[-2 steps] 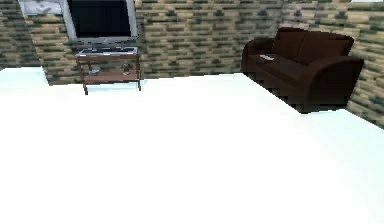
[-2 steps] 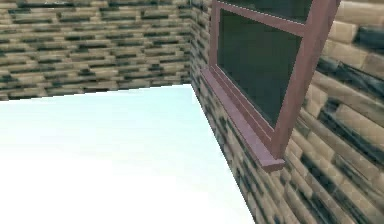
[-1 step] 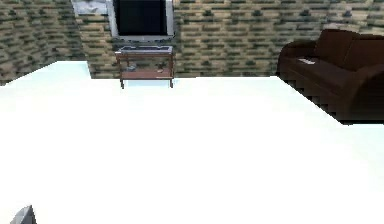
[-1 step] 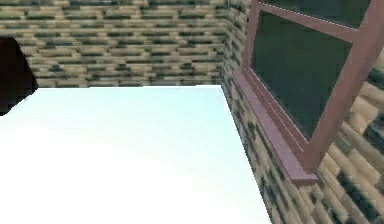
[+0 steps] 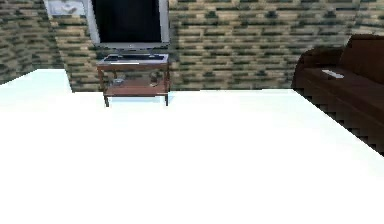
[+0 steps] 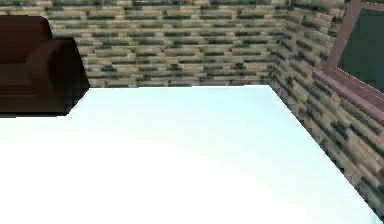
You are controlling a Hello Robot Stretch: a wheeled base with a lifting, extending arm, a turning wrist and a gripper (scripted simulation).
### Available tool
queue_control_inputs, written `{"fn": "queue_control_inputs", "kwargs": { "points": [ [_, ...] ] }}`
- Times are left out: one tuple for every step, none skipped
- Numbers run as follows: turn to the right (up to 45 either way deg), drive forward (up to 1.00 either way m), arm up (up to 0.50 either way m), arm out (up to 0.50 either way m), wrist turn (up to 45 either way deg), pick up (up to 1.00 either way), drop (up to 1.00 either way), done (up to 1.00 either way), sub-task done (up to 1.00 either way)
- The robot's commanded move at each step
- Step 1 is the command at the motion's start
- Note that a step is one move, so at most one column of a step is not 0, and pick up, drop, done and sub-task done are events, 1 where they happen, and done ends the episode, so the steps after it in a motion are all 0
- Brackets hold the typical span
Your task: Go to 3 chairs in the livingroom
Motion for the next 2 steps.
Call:
{"fn": "queue_control_inputs", "kwargs": {
  "points": [
    [-45.0,0.00,0.00,0.00,0.0,0.00,0.00,0.00,0.00],
    [-12.0,0.00,0.00,0.00,0.0,0.00,0.00,0.00,0.00]
  ]
}}
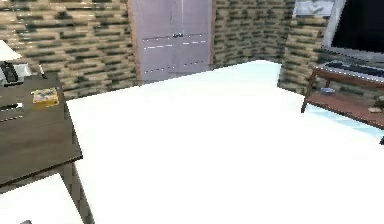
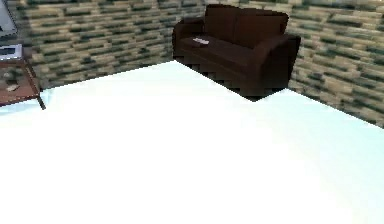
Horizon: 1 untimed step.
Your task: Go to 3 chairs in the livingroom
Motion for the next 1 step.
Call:
{"fn": "queue_control_inputs", "kwargs": {
  "points": [
    [0.0,0.95,0.00,0.00,0.0,0.00,0.00,0.00,0.00]
  ]
}}
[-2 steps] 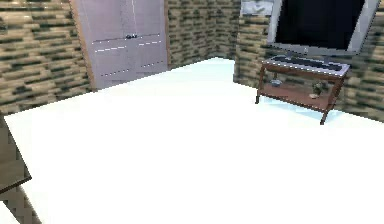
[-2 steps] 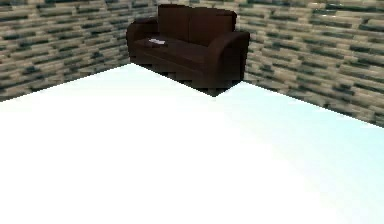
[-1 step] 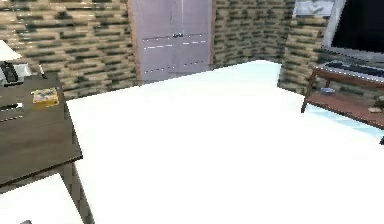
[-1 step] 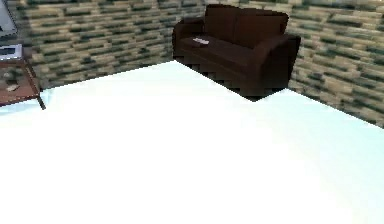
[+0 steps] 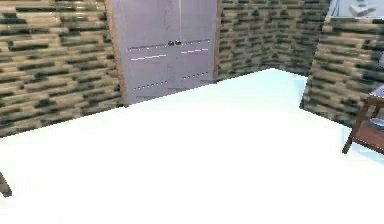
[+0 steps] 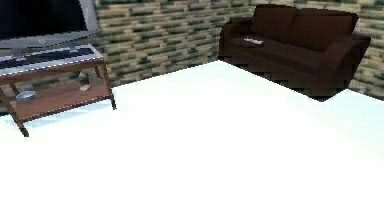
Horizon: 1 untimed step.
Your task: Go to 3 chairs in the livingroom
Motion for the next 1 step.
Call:
{"fn": "queue_control_inputs", "kwargs": {
  "points": [
    [-36.0,0.00,0.00,0.00,0.0,0.00,0.00,0.00,0.00]
  ]
}}
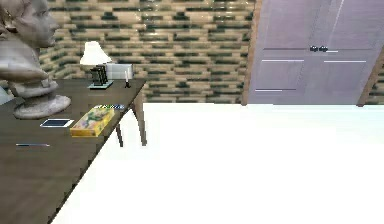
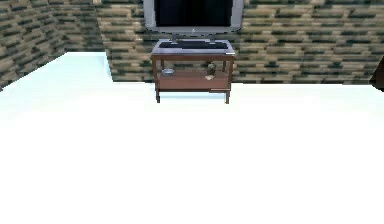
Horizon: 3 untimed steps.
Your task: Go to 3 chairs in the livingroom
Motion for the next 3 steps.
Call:
{"fn": "queue_control_inputs", "kwargs": {
  "points": [
    [0.0,0.05,0.00,0.00,0.0,0.00,0.00,0.00,0.00],
    [0.0,1.00,0.00,0.00,0.0,0.00,0.00,0.00,0.00],
    [-3.0,0.00,0.00,0.00,0.0,0.00,0.00,0.00,0.00]
  ]
}}
